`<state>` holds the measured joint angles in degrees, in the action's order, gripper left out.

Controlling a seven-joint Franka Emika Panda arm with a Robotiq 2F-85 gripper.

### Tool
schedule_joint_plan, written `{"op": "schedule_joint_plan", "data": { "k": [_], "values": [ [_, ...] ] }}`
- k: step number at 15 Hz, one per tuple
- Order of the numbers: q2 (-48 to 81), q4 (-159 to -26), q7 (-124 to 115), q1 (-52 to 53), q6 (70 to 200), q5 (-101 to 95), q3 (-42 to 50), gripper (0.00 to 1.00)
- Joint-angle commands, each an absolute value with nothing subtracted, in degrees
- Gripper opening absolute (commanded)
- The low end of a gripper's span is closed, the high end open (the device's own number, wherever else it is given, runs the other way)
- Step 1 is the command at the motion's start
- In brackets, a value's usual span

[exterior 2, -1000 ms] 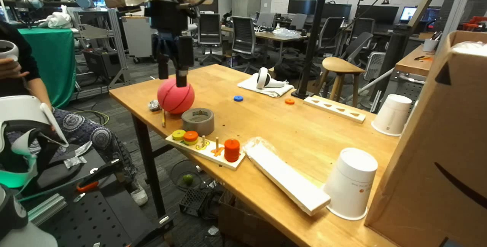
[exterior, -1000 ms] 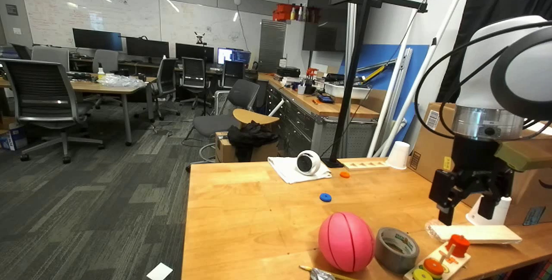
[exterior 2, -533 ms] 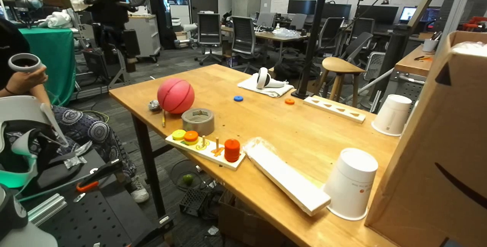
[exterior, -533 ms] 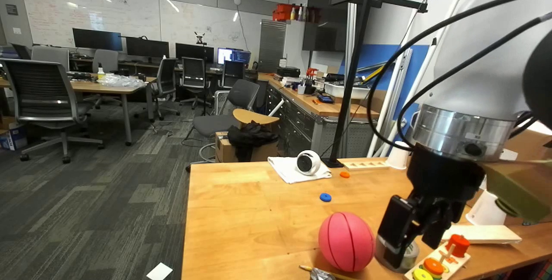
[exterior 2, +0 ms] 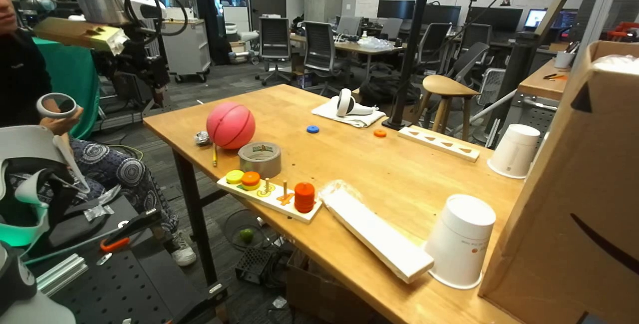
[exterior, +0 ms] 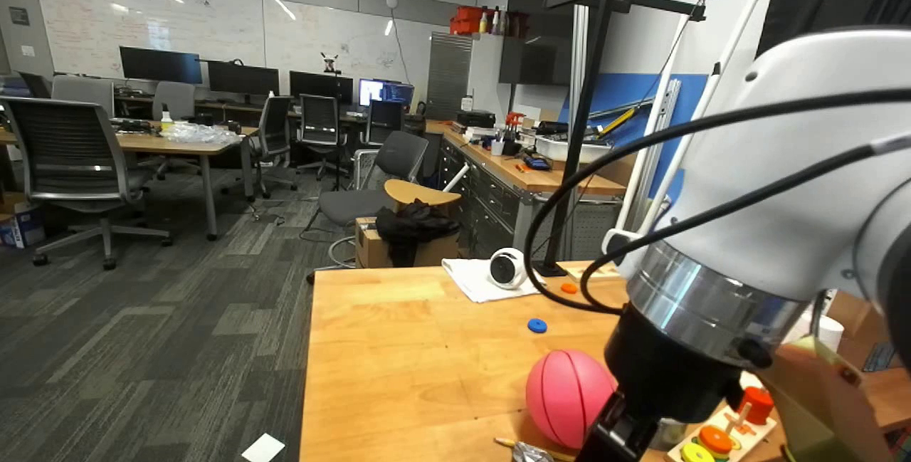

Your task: Move the basketball to the right

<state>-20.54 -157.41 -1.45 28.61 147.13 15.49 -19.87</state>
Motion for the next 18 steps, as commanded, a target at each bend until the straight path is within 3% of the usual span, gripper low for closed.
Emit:
{"op": "schedule_joint_plan", "data": {
  "k": [1,7,13,14,18],
  "values": [
    [-12.44,-155.95,12.90,33.47,155.03,21.45,-15.70,1.00],
    [-3.98,-150.21,38.15,40.44,152.01,36.11,-5.06,1.00],
    [2.02,-147.10,42.30,22.78,153.71,26.05,-7.57,1.00],
    [2.11,-147.43,40.04,23.93,154.79,20.34,-3.10,1.00],
    [-8.31,-149.84,33.46,11.36,155.78,-0.24,-3.61,1.00]
  ]
}}
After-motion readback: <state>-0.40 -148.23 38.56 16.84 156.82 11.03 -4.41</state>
